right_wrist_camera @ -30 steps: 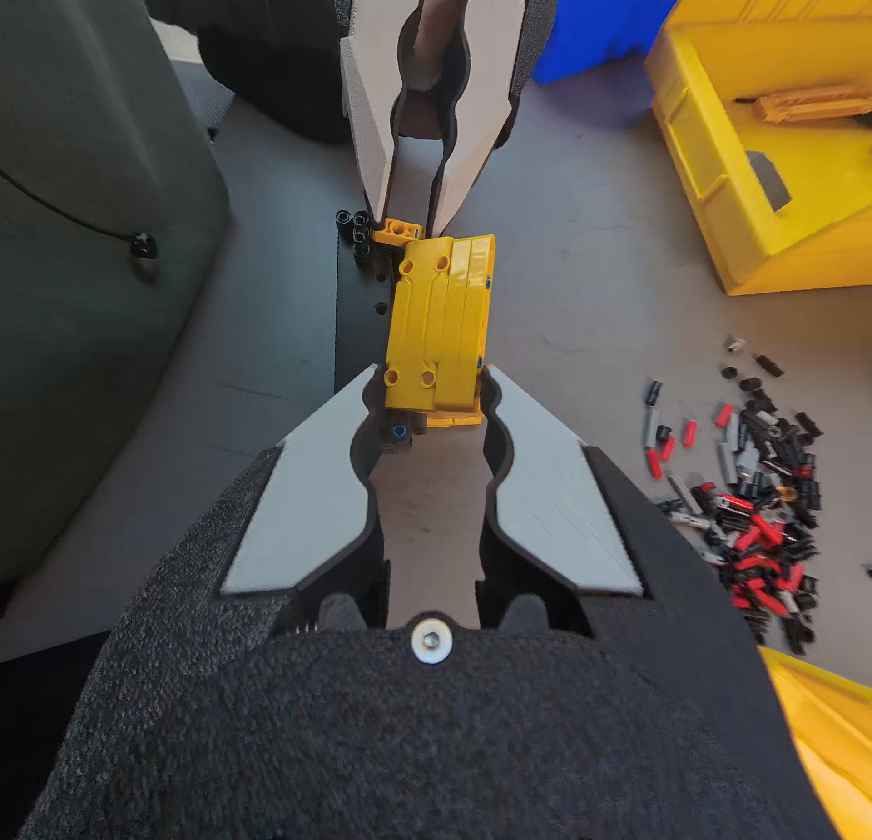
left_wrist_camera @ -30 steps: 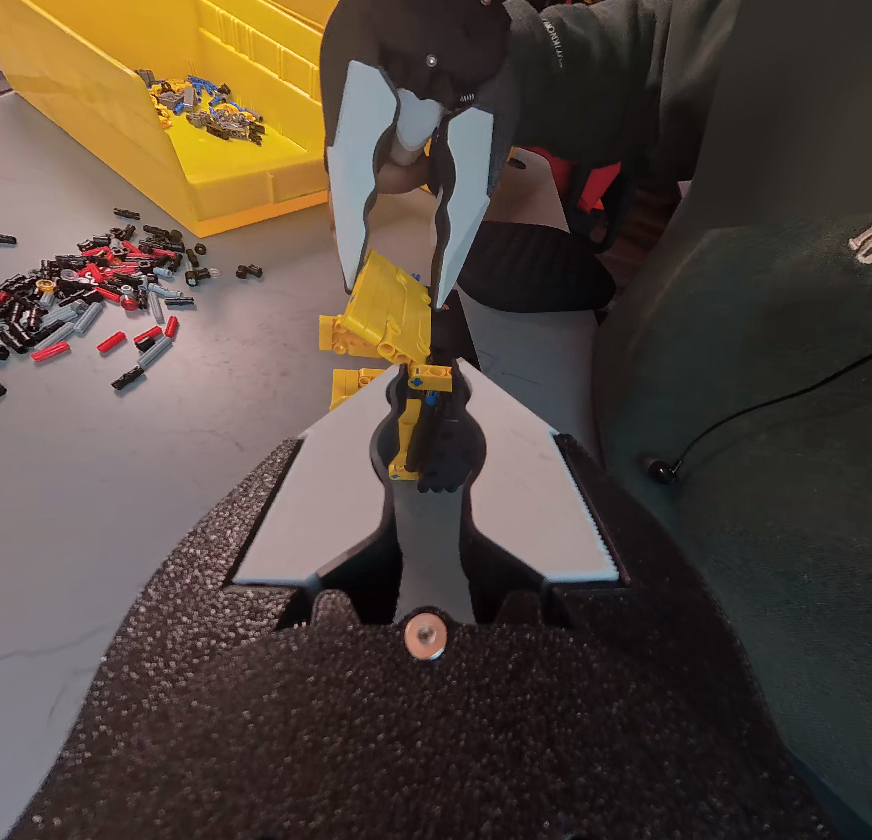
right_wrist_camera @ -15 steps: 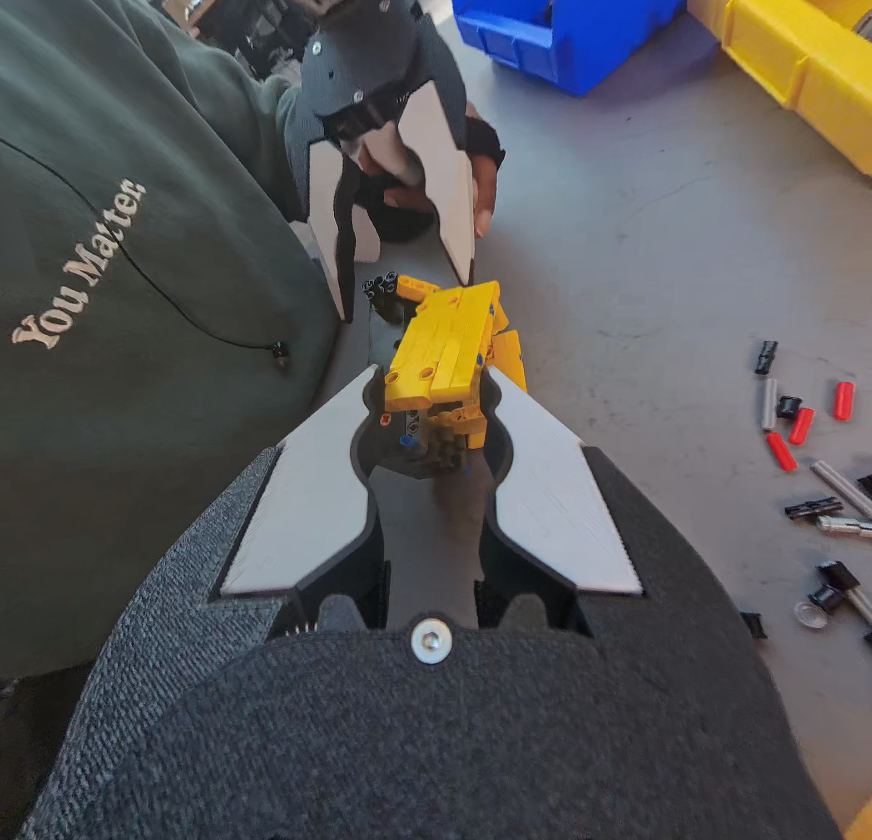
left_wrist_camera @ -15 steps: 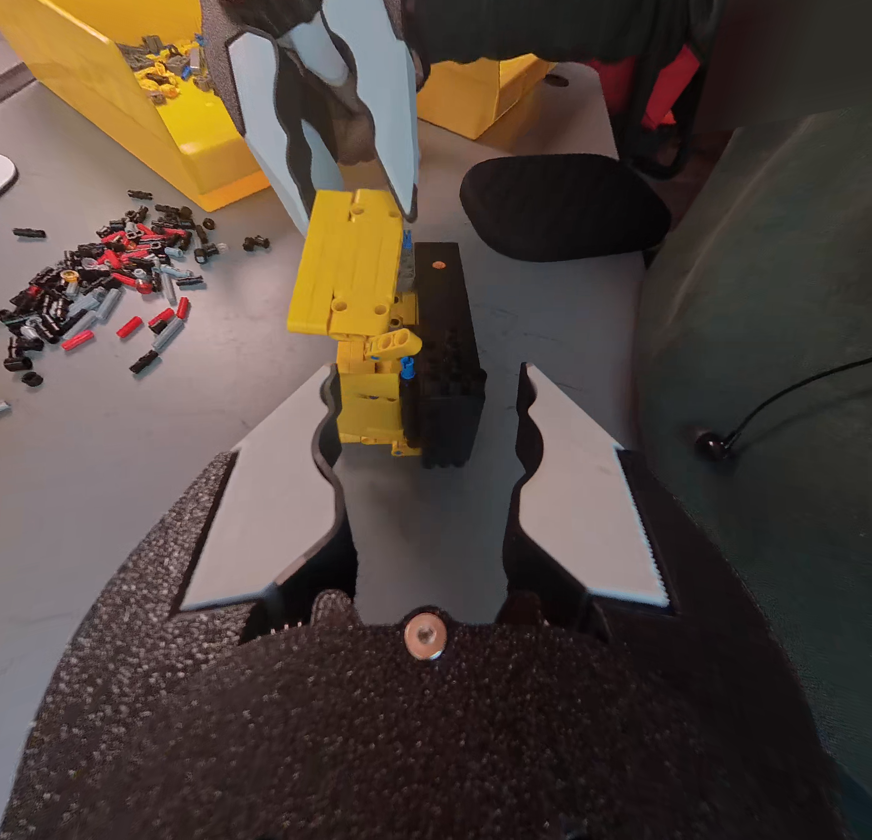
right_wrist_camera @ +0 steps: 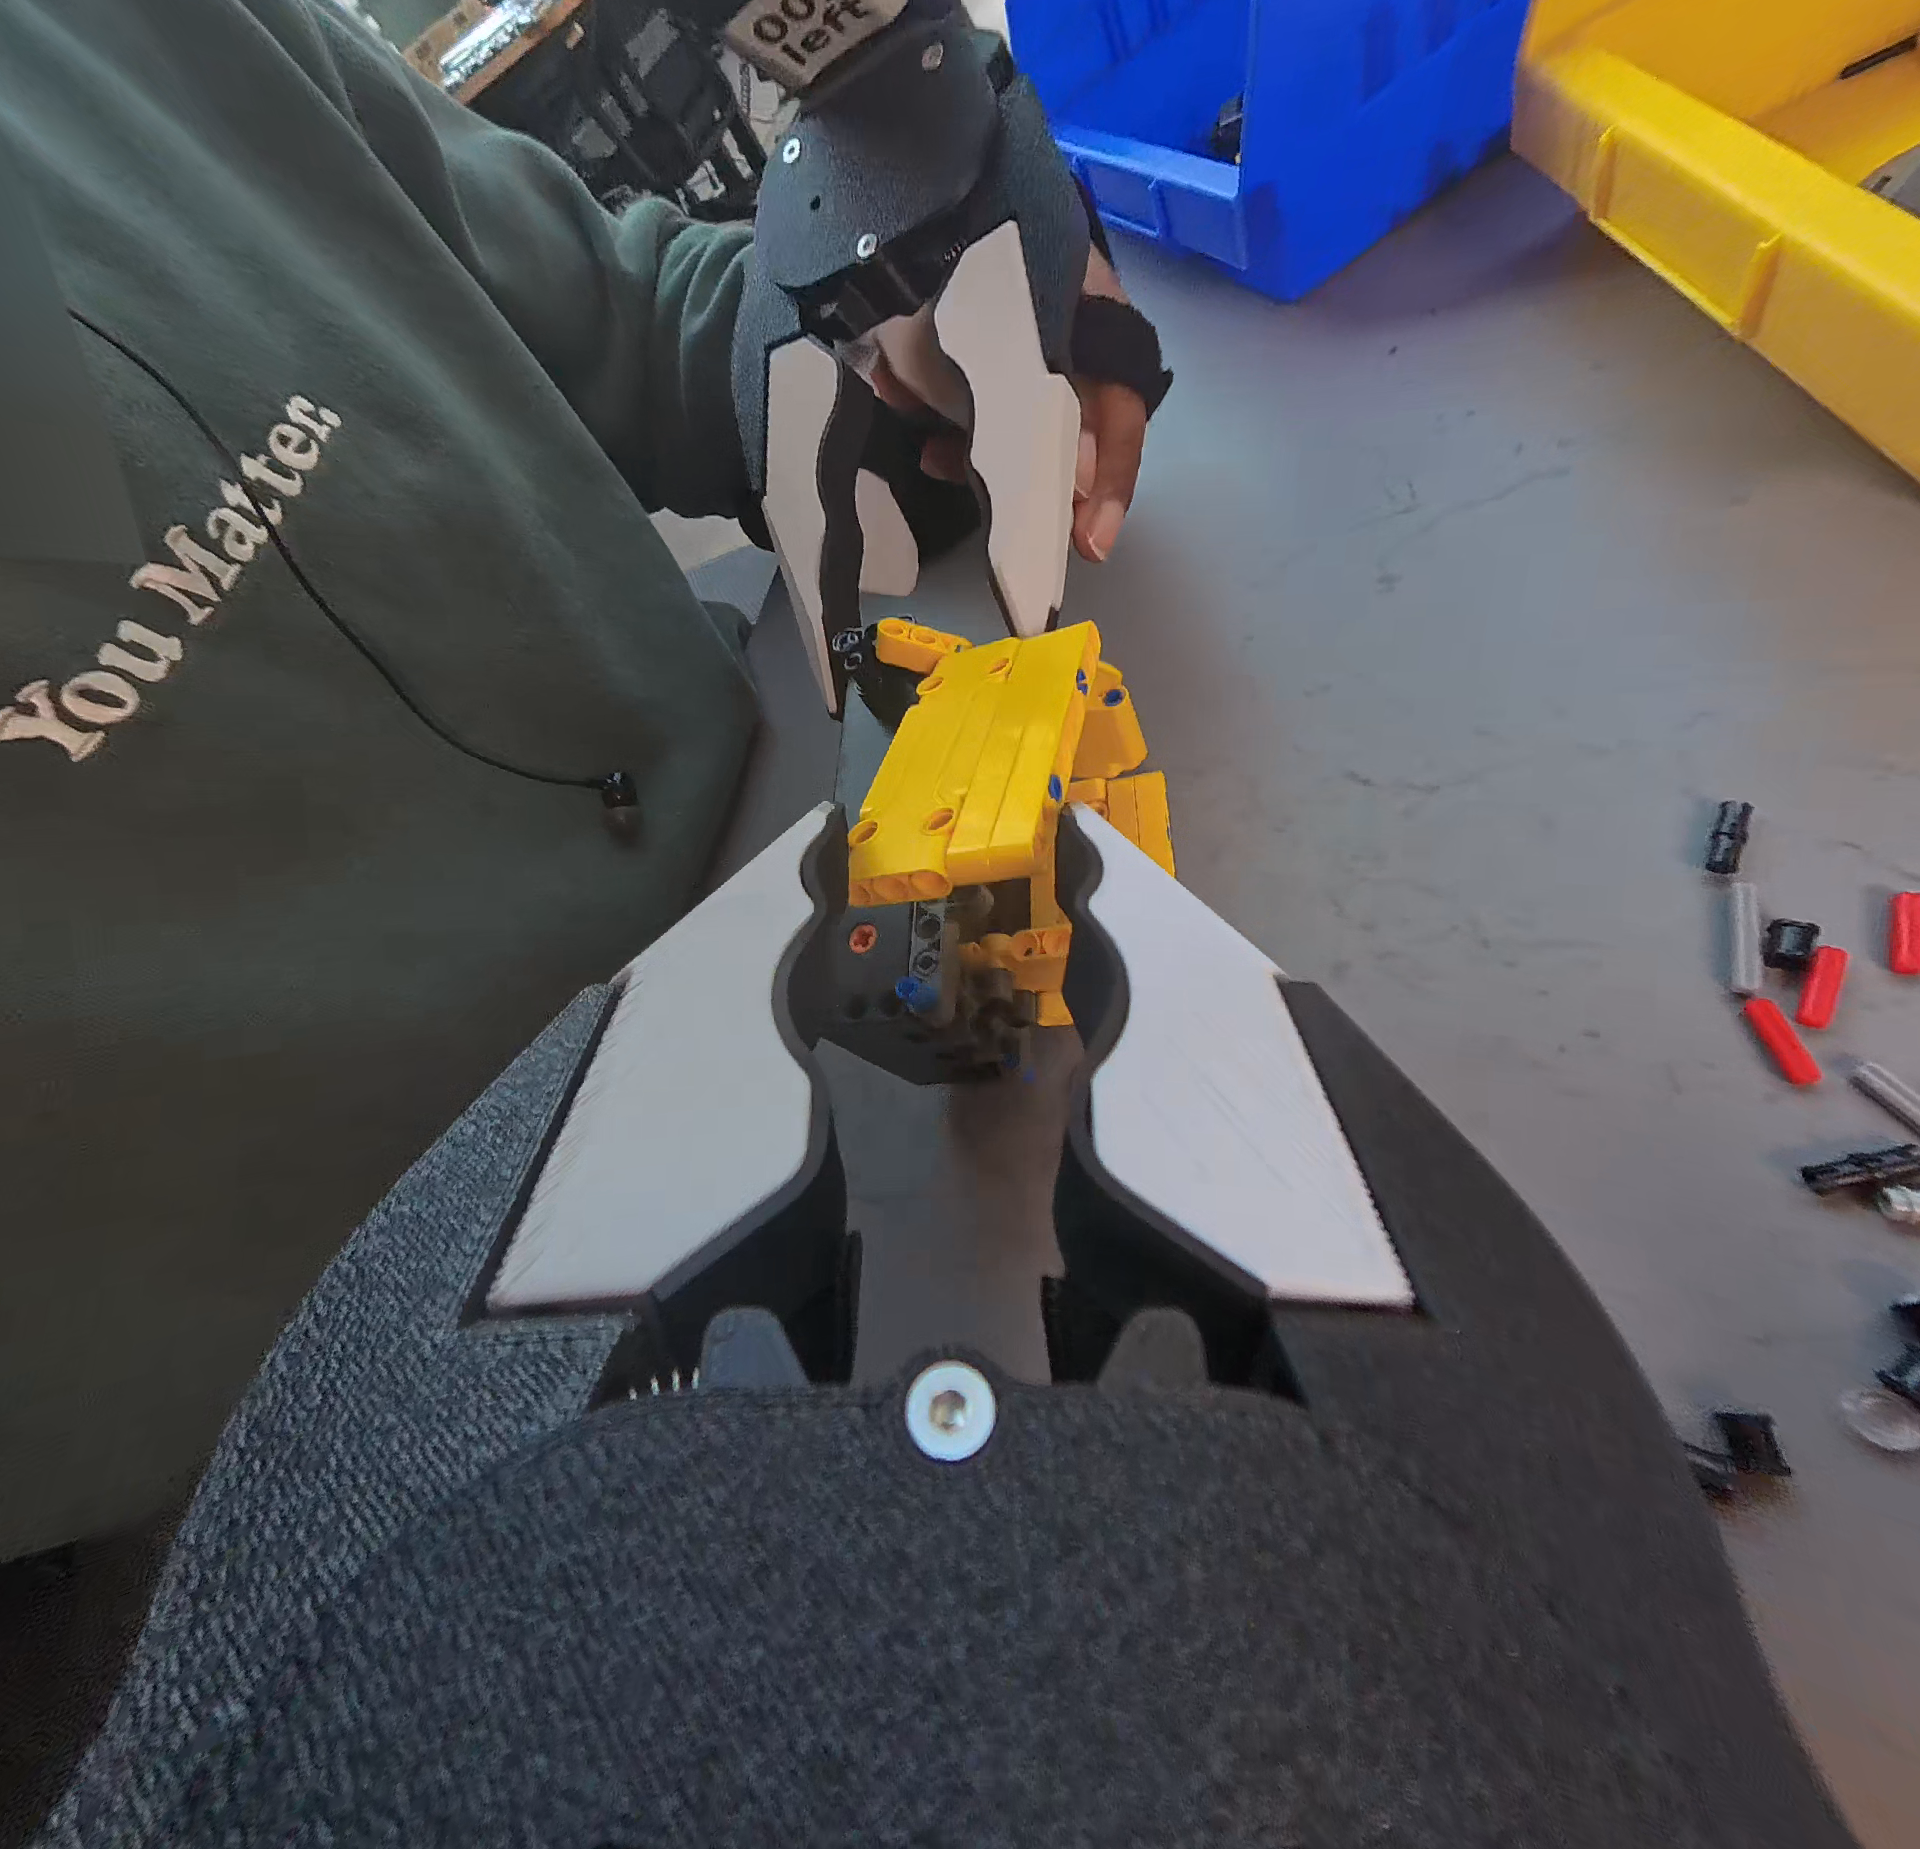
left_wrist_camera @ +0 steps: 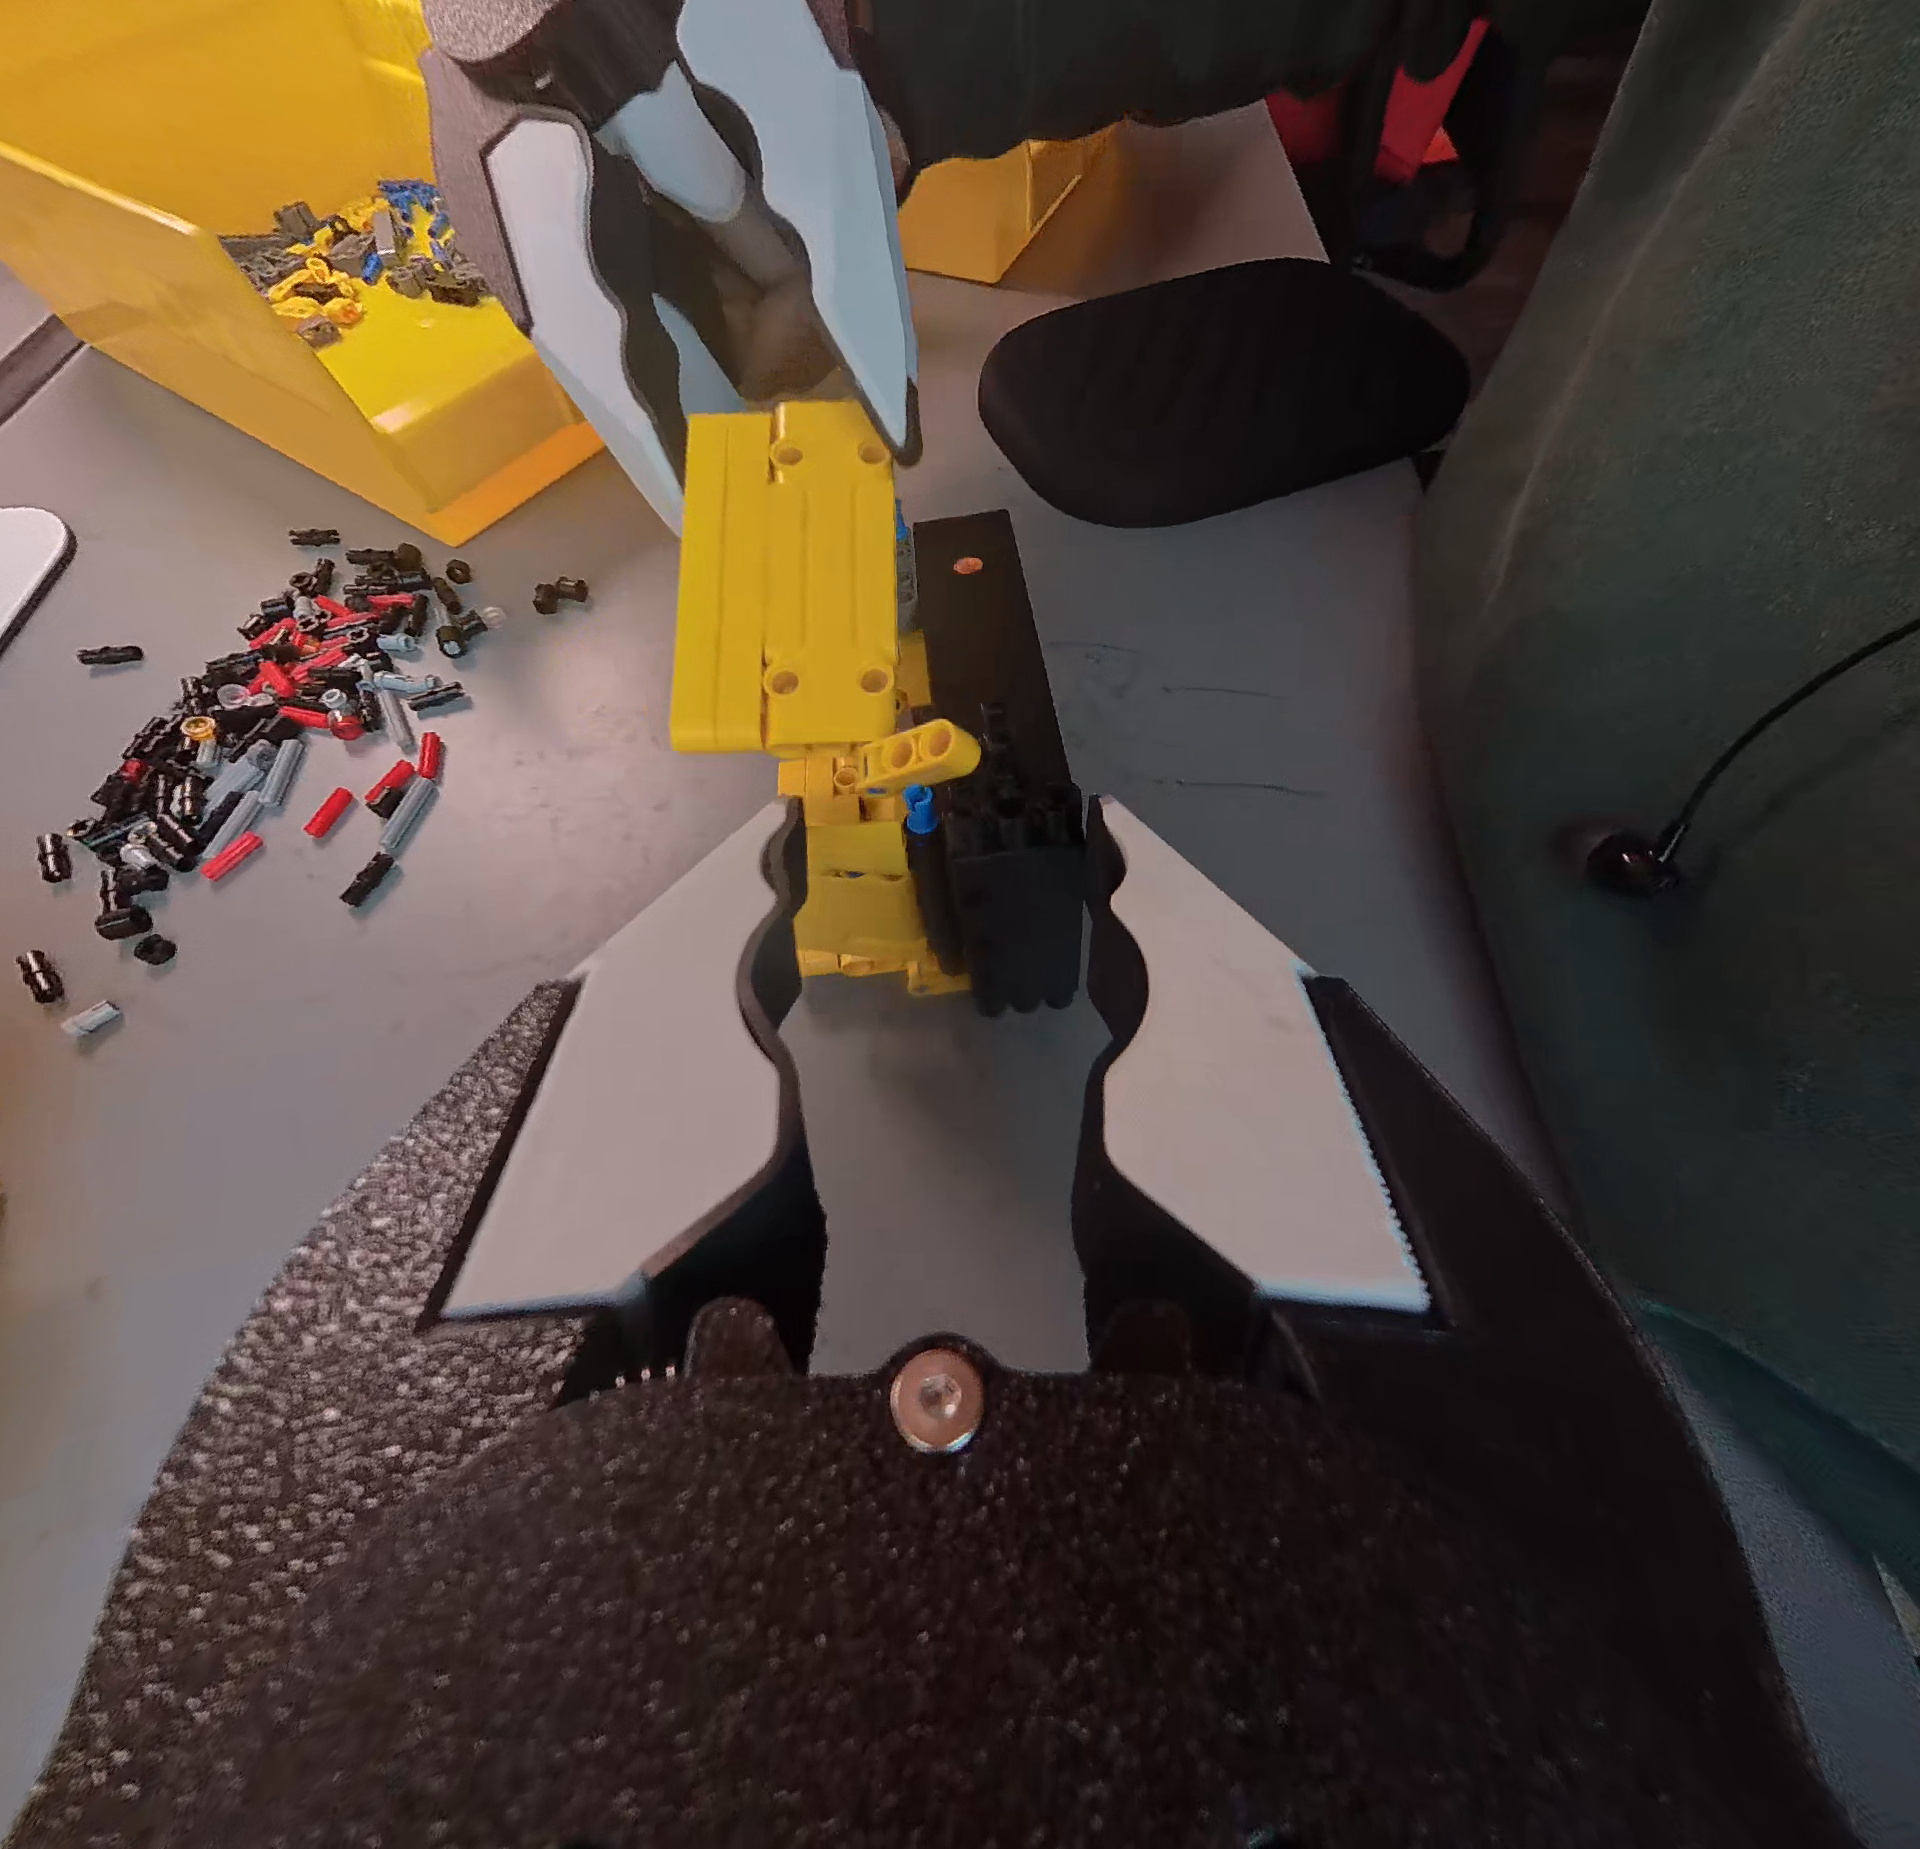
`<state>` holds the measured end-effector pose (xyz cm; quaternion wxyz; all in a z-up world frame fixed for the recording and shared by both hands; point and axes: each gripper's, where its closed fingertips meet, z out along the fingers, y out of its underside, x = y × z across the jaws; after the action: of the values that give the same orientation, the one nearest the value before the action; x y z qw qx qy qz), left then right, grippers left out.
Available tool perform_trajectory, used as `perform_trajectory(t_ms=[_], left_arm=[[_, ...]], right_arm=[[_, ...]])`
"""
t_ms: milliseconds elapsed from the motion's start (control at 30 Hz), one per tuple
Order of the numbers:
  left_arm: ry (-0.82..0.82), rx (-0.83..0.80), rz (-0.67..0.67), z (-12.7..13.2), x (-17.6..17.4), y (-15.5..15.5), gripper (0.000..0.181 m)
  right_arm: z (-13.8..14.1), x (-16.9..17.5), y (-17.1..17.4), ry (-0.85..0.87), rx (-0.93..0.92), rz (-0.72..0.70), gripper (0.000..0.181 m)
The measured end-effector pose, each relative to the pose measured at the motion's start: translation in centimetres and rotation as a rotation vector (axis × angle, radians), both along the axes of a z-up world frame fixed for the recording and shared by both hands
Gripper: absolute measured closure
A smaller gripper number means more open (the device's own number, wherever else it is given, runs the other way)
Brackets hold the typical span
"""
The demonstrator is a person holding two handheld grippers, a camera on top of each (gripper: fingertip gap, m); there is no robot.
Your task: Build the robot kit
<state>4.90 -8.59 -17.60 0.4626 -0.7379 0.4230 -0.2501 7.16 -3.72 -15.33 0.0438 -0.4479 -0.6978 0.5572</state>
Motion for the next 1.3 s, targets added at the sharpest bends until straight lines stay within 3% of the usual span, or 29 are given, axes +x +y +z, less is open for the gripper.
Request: perform_trajectory(t_ms=[167, 267, 400, 533, 867, 1133, 1300], left_arm=[[-0.207, -0.113, -0.039, 2.0, -0.5, -0.6, 0.115], [-0.339, -0.184, 0.011, 3.3, -2.0, 0.6, 0.117], [-0.351, -0.281, 0.007, 2.1, -2.0, 1.6, 0.113], [-0.426, -0.424, -0.140, 1.5, -0.5, 0.7, 0.116], [-0.300, -0.388, -0.159, 0.6, -1.4, 0.3, 0.143], [-0.317, -0.359, -0.105, 0.7, -1.9, 0.8, 0.136], [-0.232, -0.339, -0.084, 0.1, -3.1, 0.6, 0.145]], right_arm=[[-2.0, 0.5, -0.5, -0.011, 0.055, 0.010, 0.142], [-2.1, 0.7, -0.8, -0.006, 0.052, 0.016, 0.142], [-2.1, 0.9, -1.2, 0.004, 0.079, 0.028, 0.142], [-2.1, 1.3, -1.5, 0.013, 0.097, 0.025, 0.143], [-2.3, 1.6, -1.3, 0.014, 0.084, -0.025, 0.143], [-2.2, 1.4, -1.2, 0.011, 0.077, -0.046, 0.143], [-2.2, 1.3, -1.1, 0.012, 0.067, -0.061, 0.143]])
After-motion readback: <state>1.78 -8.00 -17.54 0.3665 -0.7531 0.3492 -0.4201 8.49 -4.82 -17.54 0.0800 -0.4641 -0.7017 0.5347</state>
